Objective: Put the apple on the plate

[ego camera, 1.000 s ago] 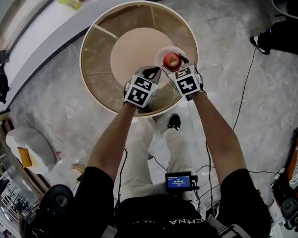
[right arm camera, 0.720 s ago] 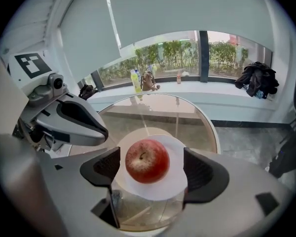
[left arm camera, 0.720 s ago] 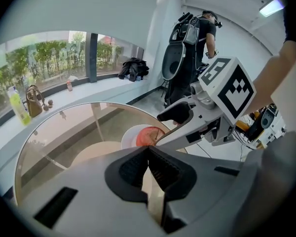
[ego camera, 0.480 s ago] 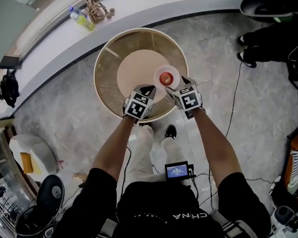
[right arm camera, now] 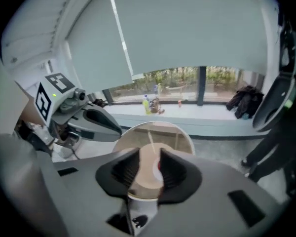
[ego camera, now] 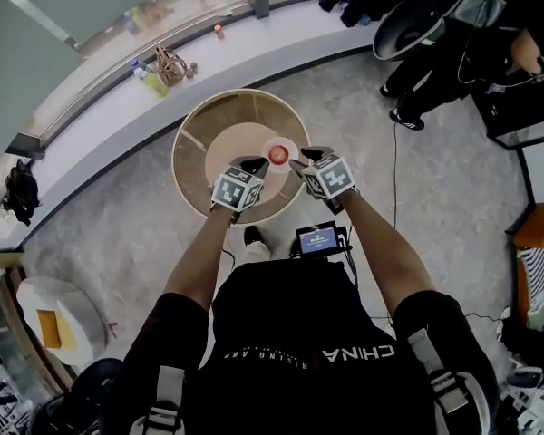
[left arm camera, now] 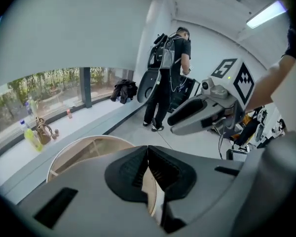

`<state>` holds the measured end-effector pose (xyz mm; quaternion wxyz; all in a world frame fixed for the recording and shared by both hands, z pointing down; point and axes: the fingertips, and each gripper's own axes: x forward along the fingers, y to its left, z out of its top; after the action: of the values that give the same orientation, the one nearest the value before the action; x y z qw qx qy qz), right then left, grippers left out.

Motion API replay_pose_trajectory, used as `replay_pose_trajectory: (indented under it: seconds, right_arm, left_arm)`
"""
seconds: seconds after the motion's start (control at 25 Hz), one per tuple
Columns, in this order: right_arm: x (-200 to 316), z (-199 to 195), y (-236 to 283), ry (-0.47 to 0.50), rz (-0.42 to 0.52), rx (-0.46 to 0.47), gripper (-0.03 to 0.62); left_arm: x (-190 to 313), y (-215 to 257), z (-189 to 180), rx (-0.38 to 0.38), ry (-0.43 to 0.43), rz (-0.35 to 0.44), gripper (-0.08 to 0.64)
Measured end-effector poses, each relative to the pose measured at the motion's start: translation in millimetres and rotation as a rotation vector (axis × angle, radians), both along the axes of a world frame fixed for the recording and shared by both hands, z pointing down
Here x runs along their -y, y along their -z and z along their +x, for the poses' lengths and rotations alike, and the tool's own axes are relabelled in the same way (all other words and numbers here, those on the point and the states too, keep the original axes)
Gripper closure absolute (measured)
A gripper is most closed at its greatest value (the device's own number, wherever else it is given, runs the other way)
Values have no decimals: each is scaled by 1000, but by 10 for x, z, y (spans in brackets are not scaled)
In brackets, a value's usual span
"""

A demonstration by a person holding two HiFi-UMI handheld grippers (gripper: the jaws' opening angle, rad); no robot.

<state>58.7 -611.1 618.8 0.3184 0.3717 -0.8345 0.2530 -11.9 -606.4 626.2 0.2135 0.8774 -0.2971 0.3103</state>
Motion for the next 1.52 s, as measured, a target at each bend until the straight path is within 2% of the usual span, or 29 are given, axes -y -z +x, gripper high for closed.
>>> replay_pose_trajectory:
  seconds: [0.04,0.12,0.4,0.6,0.88,1.08,1.24,1.4,1.52]
  right_arm:
    - [12,76,83,-31,39,-26,507]
    - [-11,168,186,-71,55,-40,549]
    - [-75,194,446,-98,14,22,561]
    - [-332,306,383,-67,-3,22,561]
    - [-721,345,245,-31,-16,-6,561]
    - [-1302,123,176,-28,-18,-18,561]
    - [-1778,-113,188,-61,0,-47,563]
    - [-2440,-450,84,-99,11,-70,563]
    - [-2976,-538,-6,-113,1,-81,563]
  left_arm:
    - [-16,98,32,-14,1,14,541]
    - [-55,231,103,-30,-1,31,541]
    - [-162,464,245,-25,-7,51,541]
    - [-468,405,118,10,54,25,541]
    - [-1177,251,-112,67,137,-15,541]
    - [-1853,81,-344,73,127,-39,541]
    - [-2308,138,-611,54,93,-5,541]
    - [-2887,98,-969,39,81,33,541]
    - [-3369,-32,-1094,28,98,8,541]
